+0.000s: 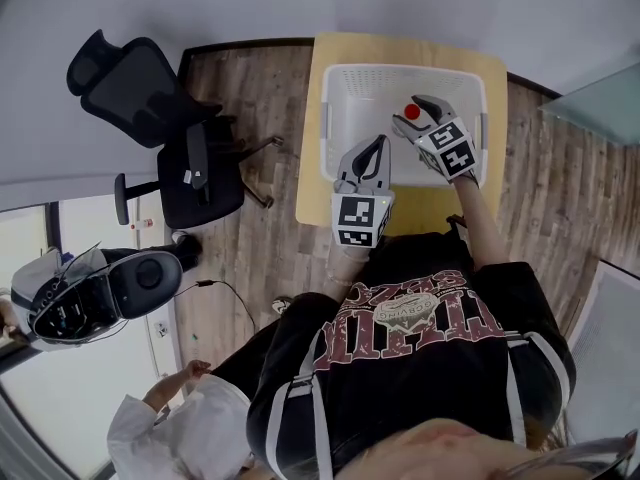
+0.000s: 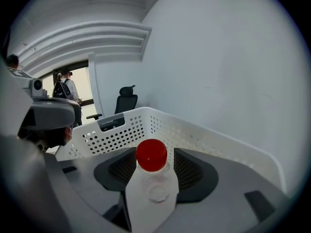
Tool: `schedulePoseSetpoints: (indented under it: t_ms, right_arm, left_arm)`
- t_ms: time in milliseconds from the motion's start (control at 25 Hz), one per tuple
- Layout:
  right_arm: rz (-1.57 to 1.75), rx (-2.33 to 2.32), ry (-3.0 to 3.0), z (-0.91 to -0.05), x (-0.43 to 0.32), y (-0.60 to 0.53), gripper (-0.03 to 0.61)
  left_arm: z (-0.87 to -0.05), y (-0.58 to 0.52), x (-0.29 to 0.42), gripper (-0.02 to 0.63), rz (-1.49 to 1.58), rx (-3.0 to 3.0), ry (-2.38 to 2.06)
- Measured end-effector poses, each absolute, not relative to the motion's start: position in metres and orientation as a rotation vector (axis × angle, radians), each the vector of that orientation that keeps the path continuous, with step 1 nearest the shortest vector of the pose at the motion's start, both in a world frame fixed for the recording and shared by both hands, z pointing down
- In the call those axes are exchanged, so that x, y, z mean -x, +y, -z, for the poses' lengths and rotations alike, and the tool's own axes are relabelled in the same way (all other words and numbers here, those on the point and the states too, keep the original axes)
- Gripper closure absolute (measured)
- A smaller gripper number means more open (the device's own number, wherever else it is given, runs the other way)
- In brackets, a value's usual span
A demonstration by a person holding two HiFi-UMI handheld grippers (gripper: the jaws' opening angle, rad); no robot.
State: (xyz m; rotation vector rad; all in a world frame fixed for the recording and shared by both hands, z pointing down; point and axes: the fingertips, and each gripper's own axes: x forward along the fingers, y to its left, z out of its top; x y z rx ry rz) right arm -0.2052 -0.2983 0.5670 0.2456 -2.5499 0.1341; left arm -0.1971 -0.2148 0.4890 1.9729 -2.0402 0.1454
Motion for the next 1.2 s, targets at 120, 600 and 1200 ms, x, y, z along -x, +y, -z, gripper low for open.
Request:
schedulePoseSetpoints:
  t_ms: [120,600,1200]
  right_arm:
    - [-0.081,-0.258,-2.569,-0.57,0.207,-0.299,0.348]
    - [-0.088,-0.297,-2.656,-0.557,0.206,-0.305,0.408]
    - [-0.057,-0.285,-2.657,-0.542,0.201,-0.305,0.413]
  left_arm:
    - [-0.489,-0.215,0.199,0.568,-0.143,-1.97,-2.04]
    - [-0.491,-0.22,0.201,0.568,-0.179,-1.975,-2.054]
    - [-0.492,-0.223,0.207,0.568,-0.175,-1.969,-2.05]
